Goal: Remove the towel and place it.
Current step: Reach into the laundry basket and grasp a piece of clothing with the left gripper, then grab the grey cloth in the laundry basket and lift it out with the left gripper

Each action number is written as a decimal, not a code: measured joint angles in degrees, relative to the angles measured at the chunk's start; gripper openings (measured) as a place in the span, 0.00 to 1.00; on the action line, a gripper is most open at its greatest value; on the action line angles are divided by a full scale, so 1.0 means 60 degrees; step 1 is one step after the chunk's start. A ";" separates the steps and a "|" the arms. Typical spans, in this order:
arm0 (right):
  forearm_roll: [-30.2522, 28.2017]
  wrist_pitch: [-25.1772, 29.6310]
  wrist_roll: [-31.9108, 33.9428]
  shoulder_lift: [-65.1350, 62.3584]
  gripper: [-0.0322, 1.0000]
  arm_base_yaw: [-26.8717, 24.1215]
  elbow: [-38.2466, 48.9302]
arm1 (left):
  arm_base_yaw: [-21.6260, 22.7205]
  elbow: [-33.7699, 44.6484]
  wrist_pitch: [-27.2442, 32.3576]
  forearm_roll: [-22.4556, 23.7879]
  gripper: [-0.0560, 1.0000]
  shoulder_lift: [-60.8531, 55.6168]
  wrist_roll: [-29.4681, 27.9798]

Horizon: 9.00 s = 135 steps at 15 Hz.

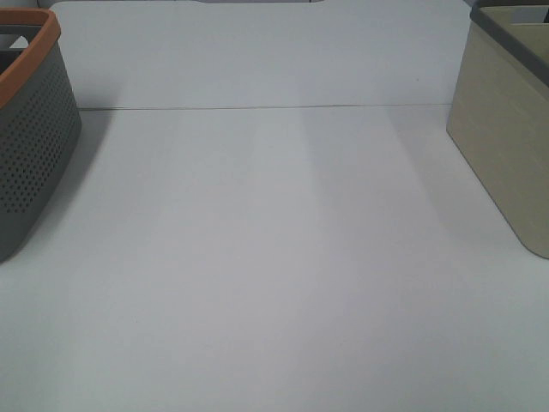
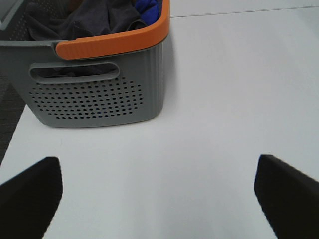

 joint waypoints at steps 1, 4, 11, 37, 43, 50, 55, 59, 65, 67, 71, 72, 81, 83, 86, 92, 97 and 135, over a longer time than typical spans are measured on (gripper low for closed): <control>0.0000 0.0000 0.0000 0.0000 0.69 0.0000 0.0000 | 0.0000 0.0000 0.0000 -0.0124 0.99 0.0000 0.0000; 0.0000 0.0000 0.0000 0.0000 0.69 0.0000 0.0000 | 0.0000 0.0000 0.0000 -0.0315 0.99 0.0000 0.0029; 0.0000 0.0000 0.0000 0.0000 0.69 0.0000 0.0000 | 0.0000 0.0000 0.0000 -0.0315 0.99 0.0000 0.0029; 0.0000 0.0000 -0.0010 0.0000 0.96 0.0000 0.0000 | 0.0000 0.0000 0.0000 -0.0344 0.99 0.0000 0.0029; 0.0000 0.0000 -0.0010 0.0000 0.96 0.0000 0.0000 | 0.0000 0.0000 0.0000 -0.0344 0.99 0.0000 0.0029; 0.0000 0.0000 -0.0010 0.0000 0.96 0.0000 0.0000 | 0.0000 0.0000 0.0000 -0.0344 0.99 0.0000 0.0029; 0.0000 0.0000 -0.0010 0.0000 0.96 0.0000 0.0000 | 0.0000 -0.0067 0.0000 -0.0344 0.99 0.0000 0.0029; 0.0000 0.0000 -0.0010 0.0000 0.96 0.0000 0.0000 | 0.0000 -0.1557 -0.0057 -0.0229 0.99 0.1451 0.0029; -0.0010 0.0000 -0.0010 0.0000 0.96 0.0000 0.0000 | 0.0000 -0.4641 -0.0105 -0.0267 0.99 0.6264 0.1977; -0.0010 0.0000 -0.0010 0.0000 0.96 0.0000 0.0000 | 0.0000 -0.5453 -0.0105 -0.0353 0.99 0.7802 0.3199; -0.0010 0.0000 -0.0010 0.0000 0.96 0.0000 0.0000 | 0.0000 -0.7391 -0.0105 -0.0057 0.99 1.0762 0.5166; -0.0010 0.0000 -0.0010 0.0000 0.96 0.0000 0.0000 | 0.0000 -0.7955 -0.0076 0.0382 0.99 1.1459 0.5586; -0.0010 0.0000 -0.0010 0.0000 0.96 0.0000 0.0000 | 0.1843 -1.1249 -0.0420 0.1719 0.99 1.6186 0.9435; -0.0010 0.0000 -0.0010 0.0000 0.96 0.0000 0.0000 | 0.2416 -1.1259 -0.0745 0.1346 0.99 1.6759 1.0810; -0.0010 0.0000 -0.0010 0.0000 0.96 0.0000 0.0000 | 0.2998 -1.1259 -0.1471 0.0859 0.99 1.7723 1.2471; -0.0010 0.0000 -0.0010 0.0000 0.96 0.0000 0.0000 | 0.3018 -1.1259 -0.2922 0.0716 0.99 1.9643 1.3226; -0.0010 0.0000 -0.0010 0.0000 0.96 0.0000 0.0000 | 0.2865 -1.1259 -0.3142 0.0067 0.96 2.0531 1.3923; -0.0010 0.0000 -0.0010 0.0000 0.96 0.0000 0.0000 | 0.2664 -1.1259 -0.1222 0.0134 0.05 1.7953 1.1087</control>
